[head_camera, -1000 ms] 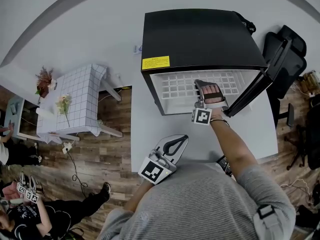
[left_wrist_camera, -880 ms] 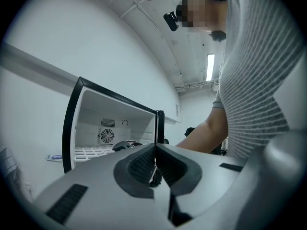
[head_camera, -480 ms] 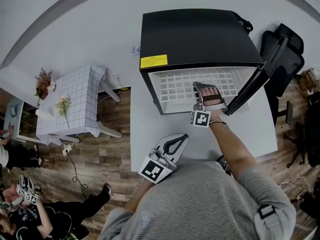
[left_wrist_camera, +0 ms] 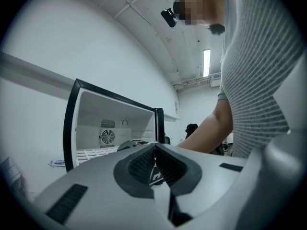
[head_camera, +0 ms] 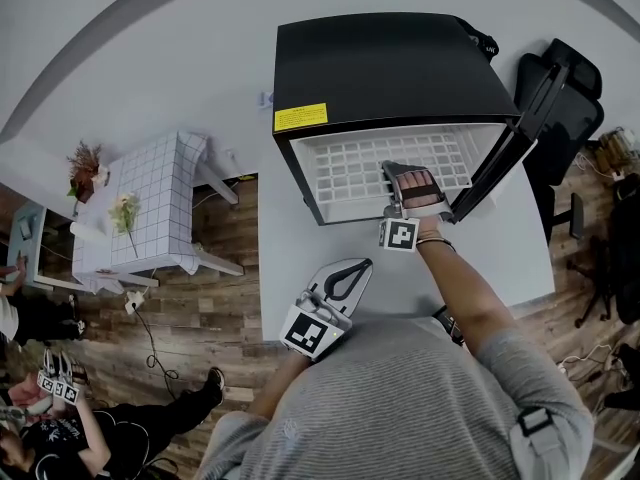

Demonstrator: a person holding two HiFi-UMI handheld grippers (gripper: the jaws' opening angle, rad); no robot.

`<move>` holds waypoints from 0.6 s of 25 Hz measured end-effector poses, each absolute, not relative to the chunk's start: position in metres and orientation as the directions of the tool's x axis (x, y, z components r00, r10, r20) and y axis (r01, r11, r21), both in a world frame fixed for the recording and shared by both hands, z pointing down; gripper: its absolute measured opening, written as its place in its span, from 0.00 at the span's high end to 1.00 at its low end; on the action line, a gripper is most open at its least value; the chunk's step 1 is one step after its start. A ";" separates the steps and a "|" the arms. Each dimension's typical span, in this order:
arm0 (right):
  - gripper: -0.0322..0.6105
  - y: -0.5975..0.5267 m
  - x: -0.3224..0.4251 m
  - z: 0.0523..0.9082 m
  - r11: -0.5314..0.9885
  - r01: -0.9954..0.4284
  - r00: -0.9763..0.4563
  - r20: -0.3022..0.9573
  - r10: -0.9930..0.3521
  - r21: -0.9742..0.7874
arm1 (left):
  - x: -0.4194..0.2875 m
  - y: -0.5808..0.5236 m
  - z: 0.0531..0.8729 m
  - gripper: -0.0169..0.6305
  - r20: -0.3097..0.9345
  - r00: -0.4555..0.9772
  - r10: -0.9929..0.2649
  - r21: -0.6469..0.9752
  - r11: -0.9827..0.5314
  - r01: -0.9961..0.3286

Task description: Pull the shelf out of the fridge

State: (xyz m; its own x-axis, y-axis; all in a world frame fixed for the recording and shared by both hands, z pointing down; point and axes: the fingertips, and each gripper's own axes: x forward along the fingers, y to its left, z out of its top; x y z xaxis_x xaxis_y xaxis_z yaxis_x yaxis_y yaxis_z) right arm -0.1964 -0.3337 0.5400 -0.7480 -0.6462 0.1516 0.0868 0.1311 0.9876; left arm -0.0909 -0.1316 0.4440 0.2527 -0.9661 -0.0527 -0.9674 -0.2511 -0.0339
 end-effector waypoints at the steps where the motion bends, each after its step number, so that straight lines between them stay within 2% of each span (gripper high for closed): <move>1: 0.89 -0.334 -0.196 0.540 0.134 0.089 -0.747 0.155 -0.647 0.987 | -0.096 -0.133 0.448 0.96 -0.042 0.230 -0.972 -0.051 -0.228 -0.972; 7: 0.89 -0.329 -0.193 0.538 0.134 0.098 -0.749 0.162 -0.643 0.986 | -0.123 -0.147 0.477 0.96 0.050 0.109 -0.993 -0.125 -0.114 -0.986; 11: 0.89 -0.326 -0.188 0.538 0.138 0.101 -0.747 0.166 -0.644 0.985 | -0.120 -0.151 0.487 0.96 0.075 0.113 -0.991 -0.131 -0.123 -0.984; 15: 0.89 -0.322 -0.185 0.539 0.146 0.101 -0.747 0.172 -0.643 0.984 | -0.117 -0.152 0.499 0.96 0.085 0.124 -0.989 -0.056 -0.130 -0.990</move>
State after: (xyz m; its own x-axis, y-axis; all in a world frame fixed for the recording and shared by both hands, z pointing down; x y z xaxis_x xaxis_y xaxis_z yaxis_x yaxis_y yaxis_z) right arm -0.1851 -0.3223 0.5392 -0.7465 -0.6429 0.1716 0.1009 0.1456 0.9842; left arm -0.1174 -0.1522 0.4992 0.1245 -0.9886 0.0850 -0.9900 -0.1295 -0.0565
